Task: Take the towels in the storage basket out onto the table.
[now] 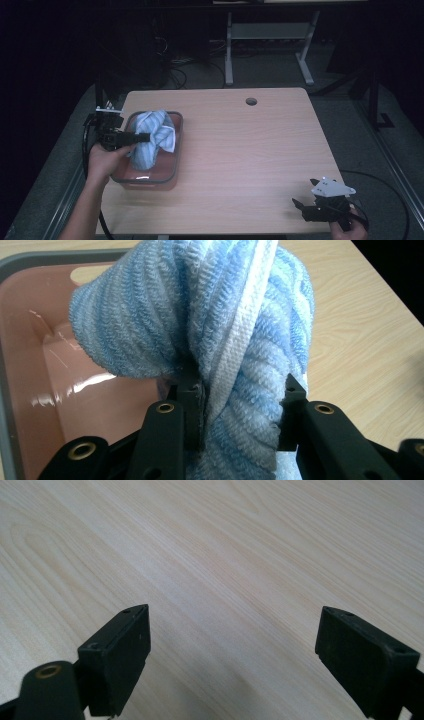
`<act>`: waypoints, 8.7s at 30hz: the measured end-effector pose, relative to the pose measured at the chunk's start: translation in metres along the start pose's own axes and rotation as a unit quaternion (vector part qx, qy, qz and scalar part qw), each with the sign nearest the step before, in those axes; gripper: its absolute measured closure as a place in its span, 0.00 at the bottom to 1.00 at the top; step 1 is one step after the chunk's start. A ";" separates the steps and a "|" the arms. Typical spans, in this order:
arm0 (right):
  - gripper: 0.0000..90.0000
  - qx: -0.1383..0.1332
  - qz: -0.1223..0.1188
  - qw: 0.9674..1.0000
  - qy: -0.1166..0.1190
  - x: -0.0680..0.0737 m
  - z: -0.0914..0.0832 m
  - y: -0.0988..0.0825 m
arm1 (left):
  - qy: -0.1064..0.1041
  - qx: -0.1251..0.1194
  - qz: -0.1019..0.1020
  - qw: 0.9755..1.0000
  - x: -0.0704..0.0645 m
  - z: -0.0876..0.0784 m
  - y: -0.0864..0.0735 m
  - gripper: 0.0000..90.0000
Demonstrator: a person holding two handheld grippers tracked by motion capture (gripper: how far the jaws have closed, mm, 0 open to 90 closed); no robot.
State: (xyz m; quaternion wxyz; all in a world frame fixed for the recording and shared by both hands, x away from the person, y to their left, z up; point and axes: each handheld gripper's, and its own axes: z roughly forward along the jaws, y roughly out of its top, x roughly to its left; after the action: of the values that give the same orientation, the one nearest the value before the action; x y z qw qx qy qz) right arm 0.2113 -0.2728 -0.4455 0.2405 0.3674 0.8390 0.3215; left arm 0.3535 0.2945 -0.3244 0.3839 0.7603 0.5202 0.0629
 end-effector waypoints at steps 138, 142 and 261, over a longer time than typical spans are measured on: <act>0.15 -0.022 0.035 0.999 0.028 -0.010 0.000 -0.005 | -0.111 0.092 0.102 0.984 -0.172 0.169 0.064 0.73; 0.15 -0.022 0.033 0.999 0.028 -0.010 0.001 -0.005 | -0.113 0.092 0.099 0.984 -0.174 0.174 0.063 0.73; 0.15 -0.003 0.027 0.999 0.024 -0.009 0.010 -0.005 | -0.157 0.050 0.058 0.985 -0.149 0.169 -0.023 0.34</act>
State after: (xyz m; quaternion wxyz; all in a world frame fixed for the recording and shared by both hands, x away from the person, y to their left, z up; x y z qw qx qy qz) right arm 0.2210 -0.2792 -0.4543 0.2130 0.3813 0.8333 0.3390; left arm 0.3529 0.0858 -0.4116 0.4181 0.8077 0.4113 -0.0609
